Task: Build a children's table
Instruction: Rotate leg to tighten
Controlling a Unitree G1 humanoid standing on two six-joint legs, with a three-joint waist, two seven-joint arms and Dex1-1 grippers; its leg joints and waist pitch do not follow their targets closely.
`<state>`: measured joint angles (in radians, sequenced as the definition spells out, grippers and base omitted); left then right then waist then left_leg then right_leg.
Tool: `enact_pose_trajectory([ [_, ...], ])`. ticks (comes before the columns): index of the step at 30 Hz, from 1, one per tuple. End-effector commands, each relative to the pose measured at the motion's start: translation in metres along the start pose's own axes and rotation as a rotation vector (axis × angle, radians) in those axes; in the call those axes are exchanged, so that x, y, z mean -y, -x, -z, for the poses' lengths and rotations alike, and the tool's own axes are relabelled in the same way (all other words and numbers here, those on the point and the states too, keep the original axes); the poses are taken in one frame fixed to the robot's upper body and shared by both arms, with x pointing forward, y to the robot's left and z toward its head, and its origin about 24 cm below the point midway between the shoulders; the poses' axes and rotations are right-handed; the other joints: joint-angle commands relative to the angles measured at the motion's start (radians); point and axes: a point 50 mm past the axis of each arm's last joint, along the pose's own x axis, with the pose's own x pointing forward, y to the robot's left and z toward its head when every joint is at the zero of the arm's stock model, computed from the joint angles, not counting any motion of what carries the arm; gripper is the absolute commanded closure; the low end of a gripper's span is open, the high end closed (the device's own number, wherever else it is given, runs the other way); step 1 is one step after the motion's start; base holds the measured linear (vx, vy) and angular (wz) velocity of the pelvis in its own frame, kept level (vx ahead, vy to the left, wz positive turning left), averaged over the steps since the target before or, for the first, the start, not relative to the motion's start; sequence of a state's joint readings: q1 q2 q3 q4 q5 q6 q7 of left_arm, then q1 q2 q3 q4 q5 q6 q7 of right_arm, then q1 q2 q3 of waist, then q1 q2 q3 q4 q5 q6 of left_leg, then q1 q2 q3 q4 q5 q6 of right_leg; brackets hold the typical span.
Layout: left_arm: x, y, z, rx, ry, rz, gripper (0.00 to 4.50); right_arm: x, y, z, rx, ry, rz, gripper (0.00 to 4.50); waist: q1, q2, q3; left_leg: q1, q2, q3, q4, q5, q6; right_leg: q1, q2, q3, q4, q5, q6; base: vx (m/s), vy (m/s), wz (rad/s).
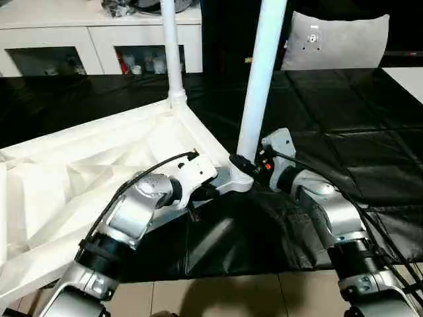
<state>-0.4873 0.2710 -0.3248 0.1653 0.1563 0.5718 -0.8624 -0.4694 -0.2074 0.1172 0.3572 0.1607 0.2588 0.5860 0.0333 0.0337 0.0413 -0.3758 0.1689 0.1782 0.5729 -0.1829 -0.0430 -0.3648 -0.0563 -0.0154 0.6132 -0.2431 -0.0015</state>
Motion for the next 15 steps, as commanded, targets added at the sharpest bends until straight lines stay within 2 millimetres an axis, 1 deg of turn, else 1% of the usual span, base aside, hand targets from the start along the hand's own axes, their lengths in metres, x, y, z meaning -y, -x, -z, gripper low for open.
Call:
enact_pose_trajectory([
  [1, 0.004, 0.004, -0.018, 0.050, -0.078, 0.010, 4.50, 0.003, 0.010, 0.056, -0.245, -0.095, 0.079, 2.61, 0.006, 0.008, -0.041, 0.016, 0.061, -0.029, -0.076, -0.259, -0.002, 0.020, -0.079, 0.037, -0.084, -0.101, -0.230, 0.000, 0.000, 0.00],
  [3, 0.003, 0.005, -0.016, 0.024, -0.089, -0.001, 4.50, 0.003, 0.010, 0.056, -0.243, -0.097, 0.080, 2.61, 0.006, 0.007, -0.041, 0.015, 0.061, -0.029, -0.076, -0.257, -0.004, 0.022, -0.080, 0.037, -0.084, -0.098, -0.226, 0.000, 0.000, 0.00],
  [5, 0.003, 0.005, -0.015, 0.017, -0.087, -0.005, 4.50, 0.003, 0.010, 0.056, -0.244, -0.093, 0.078, 2.61, 0.006, 0.007, -0.042, 0.015, 0.061, -0.030, -0.076, -0.251, -0.004, 0.021, -0.080, 0.037, -0.083, -0.087, -0.226, 0.000, 0.000, 0.00],
  [6, 0.003, 0.004, -0.014, 0.003, -0.084, -0.013, 4.50, 0.004, 0.009, 0.056, -0.244, -0.088, 0.082, 2.61, 0.004, 0.011, -0.042, 0.015, 0.061, -0.029, -0.075, -0.253, -0.007, 0.021, -0.078, 0.037, -0.082, -0.078, -0.228, 0.000, 0.000, 0.00],
  [8, 0.001, 0.004, -0.012, -0.014, -0.069, -0.031, 4.50, 0.004, 0.009, 0.055, -0.237, -0.080, 0.083, 2.61, 0.005, 0.010, -0.042, 0.015, 0.060, -0.029, -0.074, -0.252, -0.007, 0.022, -0.078, 0.037, -0.081, -0.067, -0.231, 0.000, 0.000, 0.00],
  [9, 0.001, 0.004, -0.011, -0.015, -0.068, -0.033, 4.50, 0.004, 0.009, 0.055, -0.236, -0.079, 0.083, 2.61, 0.004, 0.010, -0.042, 0.016, 0.060, -0.028, -0.074, -0.254, -0.008, 0.021, -0.079, 0.037, -0.082, -0.069, -0.232, 0.000, 0.000, 0.00],
  [11, -0.004, 0.003, -0.011, 0.001, -0.052, -0.062, 4.50, 0.006, 0.009, 0.054, -0.220, -0.080, 0.085, 2.61, 0.004, 0.010, -0.040, 0.017, 0.059, -0.028, -0.075, -0.277, -0.011, 0.019, -0.079, 0.037, -0.085, -0.101, -0.232, 0.000, 0.000, 0.00],
  [12, -0.008, 0.003, -0.012, 0.020, -0.043, -0.076, 4.50, 0.007, 0.010, 0.053, -0.208, -0.084, 0.086, 2.05, 0.004, 0.010, -0.039, 0.018, 0.059, -0.028, -0.075, -0.288, -0.013, 0.019, -0.079, 0.037, -0.088, -0.125, -0.229, 0.000, 0.000, 0.00],
  [13, -0.009, 0.003, -0.012, 0.029, -0.039, -0.080, 4.50, 0.007, 0.010, 0.052, -0.202, -0.086, 0.085, 2.05, 0.004, 0.010, -0.039, 0.019, 0.058, -0.028, -0.076, -0.293, -0.013, 0.017, -0.079, 0.038, -0.090, -0.139, -0.227, 0.000, 0.000, 0.00],
  [14, -0.010, 0.003, -0.012, 0.033, -0.037, -0.082, 4.50, 0.007, 0.010, 0.052, -0.200, -0.087, 0.084, 1.91, 0.006, 0.010, -0.039, 0.020, 0.060, -0.029, -0.076, -0.300, -0.017, 0.016, -0.079, 0.038, -0.090, -0.154, -0.223, 0.000, 0.000, 0.00],
  [15, -0.012, 0.003, -0.011, 0.029, -0.033, -0.086, 4.50, 0.008, 0.011, 0.051, -0.190, -0.082, 0.082, 1.88, 0.006, 0.010, -0.040, 0.020, 0.060, -0.030, -0.077, -0.301, -0.019, 0.016, -0.079, 0.038, -0.090, -0.156, -0.222, 0.000, 0.000, 0.00],
])
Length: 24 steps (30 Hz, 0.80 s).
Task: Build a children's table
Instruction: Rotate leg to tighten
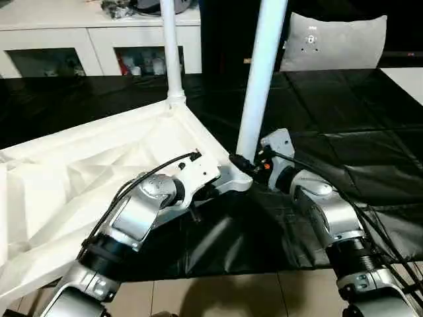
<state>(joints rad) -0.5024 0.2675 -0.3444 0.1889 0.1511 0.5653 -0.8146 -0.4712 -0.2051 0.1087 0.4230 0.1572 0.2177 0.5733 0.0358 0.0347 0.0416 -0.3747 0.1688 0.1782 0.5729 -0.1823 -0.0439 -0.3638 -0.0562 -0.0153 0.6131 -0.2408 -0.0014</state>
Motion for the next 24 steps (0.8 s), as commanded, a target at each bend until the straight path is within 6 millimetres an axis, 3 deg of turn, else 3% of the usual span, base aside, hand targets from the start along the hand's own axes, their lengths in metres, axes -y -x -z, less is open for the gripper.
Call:
enact_pose_trajectory([
  [1, -0.014, 0.007, -0.007, 0.029, -0.024, -0.059, 4.50, 0.006, 0.012, 0.041, -0.169, -0.067, 0.053, 1.81, 0.006, 0.008, -0.043, 0.017, 0.060, -0.029, -0.075, -0.289, -0.017, 0.017, -0.079, 0.038, -0.089, -0.134, -0.222, 0.000, 0.000, 0.00],
  [7, -0.021, 0.010, -0.003, 0.021, -0.015, -0.073, 4.50, 0.011, 0.020, 0.033, -0.091, -0.042, 0.025, 1.13, 0.013, 0.009, -0.051, 0.013, 0.059, -0.025, -0.065, -0.199, 0.013, 0.024, -0.080, 0.036, -0.076, 0.015, -0.236, 0.000, 0.000, 0.00],
  [13, -0.023, 0.010, 0.001, 0.012, -0.048, -0.024, 4.50, 0.010, 0.034, 0.026, -0.013, 0.002, -0.059, 0.60, 0.019, 0.002, -0.066, -0.002, 0.051, -0.024, -0.041, -0.031, 0.102, 0.037, -0.075, 0.027, -0.046, 0.302, -0.257, 0.000, 0.000, 0.00],
  [16, -0.023, 0.010, 0.007, -0.013, -0.087, 0.017, 4.50, 0.016, 0.044, 0.023, 0.005, 0.025, -0.079, 0.36, 0.019, 0.004, -0.064, -0.002, 0.055, -0.024, -0.041, -0.050, 0.120, 0.033, -0.077, 0.025, -0.047, 0.290, -0.265, 0.000, 0.000, 0.00],
  [19, -0.021, 0.009, 0.010, -0.028, -0.122, 0.074, 4.50, 0.022, 0.051, 0.018, 0.021, 0.050, -0.086, 0.13, 0.023, 0.006, -0.061, 0.003, 0.060, -0.023, -0.043, -0.094, 0.109, 0.029, -0.077, 0.025, -0.053, 0.200, -0.271, 0.000, 0.000, 0.00],
  [20, -0.020, 0.009, 0.012, -0.036, -0.145, 0.102, 4.50, 0.026, 0.055, 0.016, 0.025, 0.064, -0.095, 0.06, 0.026, 0.015, -0.060, 0.005, 0.061, -0.024, -0.043, -0.098, 0.106, 0.027, -0.078, 0.025, -0.053, 0.188, -0.271, 0.000, 0.000, 0.00],
  [21, -0.020, 0.009, 0.013, -0.043, -0.166, 0.127, 4.50, 0.028, 0.059, 0.014, 0.027, 0.077, -0.105, 0.06, 0.027, 0.010, -0.060, 0.006, 0.062, -0.023, -0.044, -0.105, 0.100, 0.028, -0.077, 0.026, -0.054, 0.180, -0.273, 0.000, 0.000, 0.00],
  [24, -0.019, 0.010, 0.015, -0.057, -0.226, 0.199, 4.50, 0.032, 0.067, 0.008, 0.023, 0.119, -0.159, 0.06, 0.032, 0.010, -0.059, 0.005, 0.061, -0.023, -0.044, -0.122, 0.092, 0.029, -0.078, 0.025, -0.054, 0.156, -0.274, 0.000, 0.000, 0.00],
])
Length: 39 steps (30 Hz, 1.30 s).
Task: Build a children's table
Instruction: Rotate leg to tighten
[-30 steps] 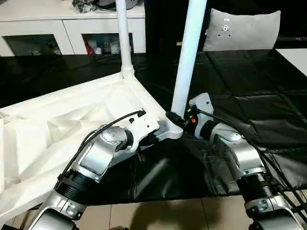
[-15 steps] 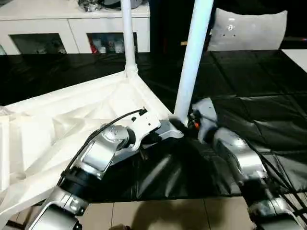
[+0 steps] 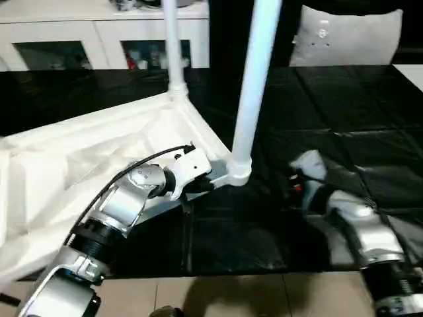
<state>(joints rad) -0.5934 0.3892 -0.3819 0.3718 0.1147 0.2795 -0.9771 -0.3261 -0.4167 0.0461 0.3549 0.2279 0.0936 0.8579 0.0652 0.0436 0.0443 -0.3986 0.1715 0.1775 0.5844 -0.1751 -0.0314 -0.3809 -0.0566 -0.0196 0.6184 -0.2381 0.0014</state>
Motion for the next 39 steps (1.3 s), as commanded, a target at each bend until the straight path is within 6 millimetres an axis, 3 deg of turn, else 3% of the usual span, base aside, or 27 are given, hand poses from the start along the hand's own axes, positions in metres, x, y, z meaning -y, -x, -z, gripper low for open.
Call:
enact_pose_trajectory([
  [1, 0.007, -0.003, 0.008, -0.062, -0.068, 0.102, 4.50, 0.001, 0.006, -0.009, 0.020, 0.046, -0.049, 0.06, 0.004, 0.001, -0.062, 0.030, 0.059, -0.022, -0.055, -0.135, 0.077, 0.046, -0.079, 0.030, -0.059, 0.145, -0.277, 0.000, 0.000, 0.00],
  [12, 0.013, -0.006, 0.000, -0.054, -0.234, 0.293, 4.50, -0.009, 0.006, -0.014, -0.084, 0.141, -0.269, 0.06, 0.034, -0.001, -0.061, 0.033, 0.063, -0.021, -0.054, -0.160, 0.062, 0.037, -0.082, 0.030, -0.059, 0.061, -0.271, 0.000, 0.000, 0.00],
  [14, 0.015, -0.007, -0.002, -0.042, -0.267, 0.321, 4.50, -0.010, 0.003, -0.014, -0.095, 0.164, -0.275, 0.06, 0.035, -0.001, -0.062, 0.033, 0.063, -0.020, -0.053, -0.157, 0.059, 0.037, -0.083, 0.031, -0.057, 0.064, -0.270, 0.000, 0.000, 0.00],
  [15, 0.016, -0.008, -0.004, -0.035, -0.282, 0.337, 4.50, -0.010, 0.001, -0.014, -0.096, 0.169, -0.282, 0.06, 0.036, -0.006, -0.062, 0.031, 0.062, -0.020, -0.054, -0.154, 0.059, 0.036, -0.082, 0.030, -0.058, 0.064, -0.268, 0.000, 0.000, 0.00],
  [20, 0.019, -0.009, -0.007, -0.024, -0.316, 0.382, 4.50, -0.013, -0.004, -0.015, -0.096, 0.170, -0.315, 0.06, 0.047, -0.003, -0.064, 0.032, 0.064, -0.019, -0.052, -0.142, 0.061, 0.036, -0.083, 0.031, -0.054, 0.077, -0.264, 0.000, 0.000, 0.00],
  [21, 0.019, -0.010, -0.007, -0.026, -0.323, 0.388, 4.50, -0.013, -0.005, -0.016, -0.089, 0.154, -0.328, 0.06, 0.047, -0.008, -0.065, 0.030, 0.063, -0.019, -0.050, -0.132, 0.067, 0.037, -0.084, 0.030, -0.051, 0.094, -0.265, 0.000, 0.000, 0.00],
  [25, 0.020, -0.009, -0.008, -0.025, -0.328, 0.397, 4.50, -0.012, -0.006, -0.016, -0.092, 0.139, -0.342, 0.06, 0.046, -0.008, -0.065, 0.028, 0.062, -0.019, -0.048, -0.121, 0.078, 0.036, -0.083, 0.028, -0.049, 0.098, -0.269, 0.000, 0.000, 0.00],
  [26, 0.020, -0.009, -0.008, -0.026, -0.329, 0.399, 4.50, -0.013, -0.007, -0.016, -0.093, 0.137, -0.344, 0.33, 0.045, -0.008, -0.066, 0.028, 0.061, -0.018, -0.047, -0.126, 0.077, 0.037, -0.083, 0.028, -0.050, 0.088, -0.268, 0.000, 0.000, 0.00],
  [39, 0.020, -0.008, -0.006, -0.034, -0.332, 0.419, 4.50, -0.015, -0.009, -0.011, -0.103, 0.049, -0.395, 1.34, 0.046, -0.010, -0.068, 0.027, 0.062, -0.018, -0.045, -0.109, 0.086, 0.037, -0.083, 0.027, -0.047, 0.096, -0.274, 0.000, 0.000, 0.00],
])
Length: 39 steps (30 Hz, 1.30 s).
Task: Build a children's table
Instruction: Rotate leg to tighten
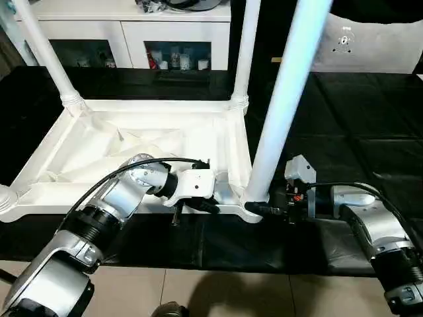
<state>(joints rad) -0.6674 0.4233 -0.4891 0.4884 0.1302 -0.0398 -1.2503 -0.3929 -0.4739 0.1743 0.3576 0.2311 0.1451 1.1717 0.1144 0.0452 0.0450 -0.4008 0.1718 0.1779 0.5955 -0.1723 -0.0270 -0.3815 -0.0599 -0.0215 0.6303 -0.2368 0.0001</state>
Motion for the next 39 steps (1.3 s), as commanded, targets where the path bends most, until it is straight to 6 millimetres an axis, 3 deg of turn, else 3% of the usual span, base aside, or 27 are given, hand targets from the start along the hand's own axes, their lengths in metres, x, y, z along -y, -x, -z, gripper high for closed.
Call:
enact_pose_trajectory([
  [1, 0.008, -0.008, 0.001, -0.035, -0.034, 0.099, 4.50, 0.002, 0.001, -0.003, -0.003, -0.002, -0.002, 1.34, -0.003, -0.008, -0.067, 0.029, 0.061, -0.018, -0.057, -0.117, 0.080, 0.036, -0.080, 0.028, -0.060, 0.085, -0.272, 0.000, 0.000, 0.00],
  [5, 0.008, -0.008, 0.001, -0.039, -0.035, 0.100, 4.50, 0.001, 0.001, -0.002, -0.002, -0.007, -0.006, 1.67, -0.003, -0.010, -0.068, 0.029, 0.061, -0.019, -0.056, -0.113, 0.078, 0.037, -0.080, 0.029, -0.059, 0.093, -0.273, 0.000, 0.000, 0.00],
  [12, 0.006, -0.007, 0.001, -0.024, -0.006, 0.080, 4.50, -0.005, -0.002, 0.001, 0.010, -0.038, -0.023, 1.78, -0.002, -0.011, -0.069, 0.029, 0.061, -0.018, -0.055, -0.104, 0.083, 0.038, -0.079, 0.028, -0.058, 0.102, -0.273, 0.000, 0.000, 0.00],
  [14, 0.006, -0.011, -0.001, 0.000, 0.031, 0.043, 4.50, -0.007, -0.011, 0.005, 0.033, -0.083, 0.047, 1.78, -0.001, -0.011, -0.069, 0.029, 0.061, -0.018, -0.055, -0.101, 0.084, 0.036, -0.080, 0.029, -0.057, 0.101, -0.274, 0.000, 0.000, 0.00],
  [16, 0.003, -0.014, -0.005, 0.037, 0.077, -0.004, 4.50, -0.007, -0.018, 0.009, 0.046, -0.117, 0.129, 1.79, -0.005, -0.011, -0.066, 0.029, 0.061, -0.018, -0.059, -0.119, 0.074, 0.034, -0.081, 0.029, -0.061, 0.070, -0.272, 0.000, 0.000, 0.00],
  [17, 0.000, -0.016, -0.009, 0.072, 0.113, -0.046, 4.50, -0.005, -0.022, 0.011, 0.044, -0.130, 0.193, 1.79, -0.008, 0.001, -0.062, 0.032, 0.060, -0.020, -0.064, -0.158, 0.056, 0.030, -0.082, 0.028, -0.068, 0.009, -0.272, 0.000, 0.000, 0.00],
  [18, -0.001, -0.017, -0.010, 0.082, 0.124, -0.061, 4.50, -0.004, -0.023, 0.012, 0.043, -0.136, 0.212, 1.80, -0.017, -0.005, -0.058, 0.035, 0.060, -0.021, -0.069, -0.201, 0.029, 0.030, -0.083, 0.030, -0.076, -0.065, -0.265, 0.000, 0.000, 0.00],
  [19, -0.008, -0.021, -0.017, 0.140, 0.193, -0.148, 4.50, 0.001, -0.029, 0.015, 0.047, -0.173, 0.321, 1.80, -0.024, -0.006, -0.055, 0.036, 0.059, -0.021, -0.074, -0.236, 0.005, 0.029, -0.083, 0.031, -0.082, -0.130, -0.255, 0.000, 0.000, 0.00],
  [21, -0.011, -0.024, -0.021, 0.166, 0.227, -0.187, 4.50, 0.003, -0.032, 0.016, 0.051, -0.193, 0.370, 1.80, -0.033, -0.005, -0.053, 0.040, 0.058, -0.026, -0.079, -0.293, -0.025, 0.026, -0.085, 0.031, -0.090, -0.225, -0.237, 0.000, 0.000, 0.00],
  [22, -0.015, -0.028, -0.026, 0.194, 0.267, -0.232, 4.50, 0.005, -0.036, 0.017, 0.063, -0.222, 0.421, 1.80, -0.035, -0.007, -0.052, 0.038, 0.057, -0.027, -0.081, -0.301, -0.028, 0.028, -0.085, 0.032, -0.093, -0.244, -0.226, 0.000, 0.000, 0.00],
  [23, -0.018, -0.032, -0.030, 0.216, 0.305, -0.266, 4.50, 0.007, -0.039, 0.016, 0.071, -0.246, 0.462, 1.80, -0.043, -0.013, -0.051, 0.029, 0.056, -0.029, -0.087, -0.291, -0.030, 0.033, -0.084, 0.031, -0.093, -0.245, -0.211, 0.000, 0.000, 0.00],
  [24, -0.018, -0.032, -0.030, 0.216, 0.305, -0.266, 4.50, 0.007, -0.039, 0.016, 0.071, -0.246, 0.462, 1.80, -0.045, -0.010, -0.053, 0.036, 0.056, -0.027, -0.084, -0.293, -0.033, 0.026, -0.084, 0.032, -0.094, -0.238, -0.208, 0.000, 0.000, 0.00],
  [25, -0.021, -0.034, -0.033, 0.224, 0.325, -0.291, 4.50, 0.009, -0.040, 0.016, 0.072, -0.257, 0.491, 1.80, -0.049, -0.015, -0.055, 0.032, 0.054, -0.026, -0.082, -0.277, -0.024, 0.031, -0.083, 0.034, -0.094, -0.208, -0.209, 0.000, 0.000, 0.00],
  [27, -0.029, -0.045, -0.042, 0.249, 0.408, -0.398, 4.50, 0.016, -0.045, 0.017, 0.071, -0.319, 0.626, 1.80, -0.060, -0.013, -0.057, 0.032, 0.052, -0.022, -0.077, -0.243, -0.017, 0.028, -0.081, 0.034, -0.092, -0.147, -0.230, 0.000, 0.000, 0.00],
  [31, -0.035, -0.054, -0.052, 0.238, 0.425, -0.492, 4.50, 0.017, -0.052, 0.019, 0.041, -0.340, 0.702, 1.80, -0.056, -0.020, -0.065, 0.024, 0.047, -0.017, -0.063, -0.131, 0.042, 0.039, -0.079, 0.034, -0.084, 0.003, -0.235, 0.000, 0.000, 0.00],
  [33, -0.033, -0.054, -0.049, 0.206, 0.404, -0.488, 4.50, 0.014, -0.056, 0.019, 0.027, -0.325, 0.691, 1.80, -0.052, -0.015, -0.065, 0.023, 0.048, -0.018, -0.062, -0.105, 0.065, 0.039, -0.080, 0.033, -0.082, 0.041, -0.236, 0.000, 0.000, 0.00],
  [35, -0.033, -0.054, -0.048, 0.199, 0.404, -0.488, 4.50, 0.014, -0.056, 0.019, 0.030, -0.325, 0.689, 1.80, -0.054, -0.016, -0.063, 0.023, 0.049, -0.018, -0.064, -0.121, 0.071, 0.039, -0.079, 0.031, -0.084, 0.027, -0.238, 0.000, 0.000, 0.00],
  [36, -0.032, -0.053, -0.046, 0.187, 0.398, -0.488, 4.50, 0.014, -0.056, 0.019, 0.034, -0.326, 0.689, 1.80, -0.054, -0.015, -0.061, 0.025, 0.051, -0.018, -0.066, -0.138, 0.066, 0.037, -0.079, 0.031, -0.087, 0.001, -0.238, 0.000, 0.000, 0.00],
  [37, -0.032, -0.053, -0.046, 0.187, 0.398, -0.488, 4.50, 0.014, -0.056, 0.019, 0.034, -0.326, 0.689, 1.45, -0.055, -0.014, -0.059, 0.027, 0.052, -0.018, -0.069, -0.160, 0.056, 0.037, -0.079, 0.031, -0.090, -0.037, -0.236, 0.000, 0.000, 0.00],
  [39, -0.032, -0.052, -0.044, 0.170, 0.393, -0.491, 4.50, 0.014, -0.056, 0.018, 0.043, -0.327, 0.693, 1.45, -0.056, -0.013, -0.057, 0.028, 0.054, -0.019, -0.072, -0.187, 0.041, 0.035, -0.079, 0.032, -0.093, -0.079, -0.231, 0.000, 0.000, 0.00],
])
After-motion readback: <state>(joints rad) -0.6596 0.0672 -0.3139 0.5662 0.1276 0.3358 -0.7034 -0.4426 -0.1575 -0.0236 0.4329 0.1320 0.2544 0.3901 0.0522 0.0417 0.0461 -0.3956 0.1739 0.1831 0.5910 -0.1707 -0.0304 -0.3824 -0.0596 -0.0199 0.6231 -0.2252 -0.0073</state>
